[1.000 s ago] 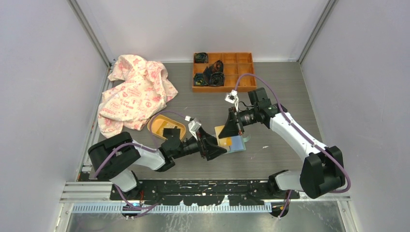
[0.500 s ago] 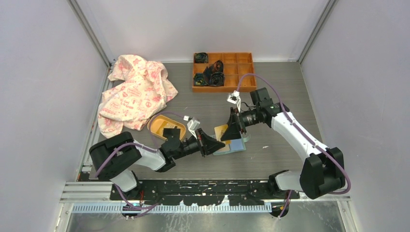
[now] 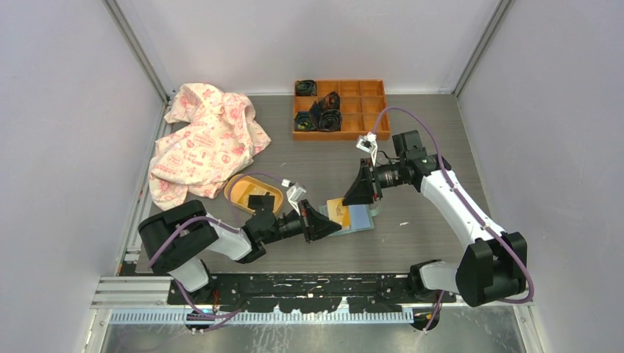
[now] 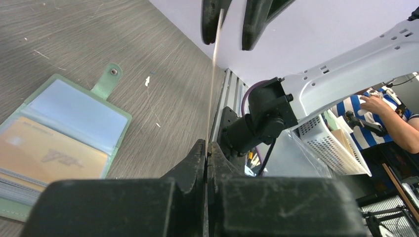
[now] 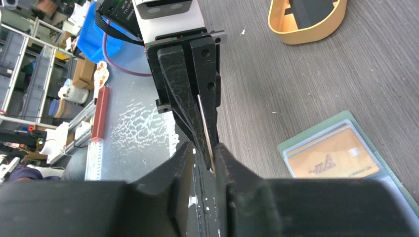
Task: Put the credit cards into the card holder
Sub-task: Insert the credit card into the card holder.
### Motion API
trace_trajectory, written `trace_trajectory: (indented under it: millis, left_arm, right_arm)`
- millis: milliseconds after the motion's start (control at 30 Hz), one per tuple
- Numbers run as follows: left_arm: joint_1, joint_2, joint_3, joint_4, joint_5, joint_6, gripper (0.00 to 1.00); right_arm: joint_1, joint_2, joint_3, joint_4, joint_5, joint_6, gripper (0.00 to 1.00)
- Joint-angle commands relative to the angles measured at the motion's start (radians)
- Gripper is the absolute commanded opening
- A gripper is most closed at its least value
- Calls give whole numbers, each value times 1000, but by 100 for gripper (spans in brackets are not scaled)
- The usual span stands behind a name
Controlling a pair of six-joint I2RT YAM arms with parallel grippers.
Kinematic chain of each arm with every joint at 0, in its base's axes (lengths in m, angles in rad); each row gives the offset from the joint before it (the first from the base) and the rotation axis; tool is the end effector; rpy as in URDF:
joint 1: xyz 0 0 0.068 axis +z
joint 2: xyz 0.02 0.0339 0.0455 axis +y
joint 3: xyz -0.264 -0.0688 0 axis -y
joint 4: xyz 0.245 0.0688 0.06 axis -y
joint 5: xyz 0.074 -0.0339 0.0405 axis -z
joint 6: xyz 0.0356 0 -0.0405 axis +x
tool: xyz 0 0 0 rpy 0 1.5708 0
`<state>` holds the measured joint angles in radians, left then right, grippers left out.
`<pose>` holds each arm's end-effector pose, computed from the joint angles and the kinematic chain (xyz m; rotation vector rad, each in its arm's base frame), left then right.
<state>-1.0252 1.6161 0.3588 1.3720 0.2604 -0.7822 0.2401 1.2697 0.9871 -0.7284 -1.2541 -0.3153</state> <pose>0.1335 -0.2375 0.1751 0.4477 1.6346 -1.6137 0.2240 0.0897 0.2828 -1.0081 1.9220 1.5155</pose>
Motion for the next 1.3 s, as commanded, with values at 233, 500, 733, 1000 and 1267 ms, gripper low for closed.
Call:
trace_trajectory:
  millis: [233,500,733,1000,1267]
  left_arm:
    - [6,-15,-29,59,-131,1,38]
    - [6,-27,-118,11,-228,26,81]
    - [2,-211,-20,-531,-334,78,95]
    - [-1,-306,53,-758,-379,116,100]
    - [-4,-222,183,-986,-402,70,82]
  right_arm:
    - [0,-19,16,9,115,-17,1]
    - [-94,53,-41,100,315,114,1]
    - [-145,124,-64,139,379,173,1]
    - [-182,196,-71,141,416,195,1]
    - [-182,277,-81,201,363,265,1]
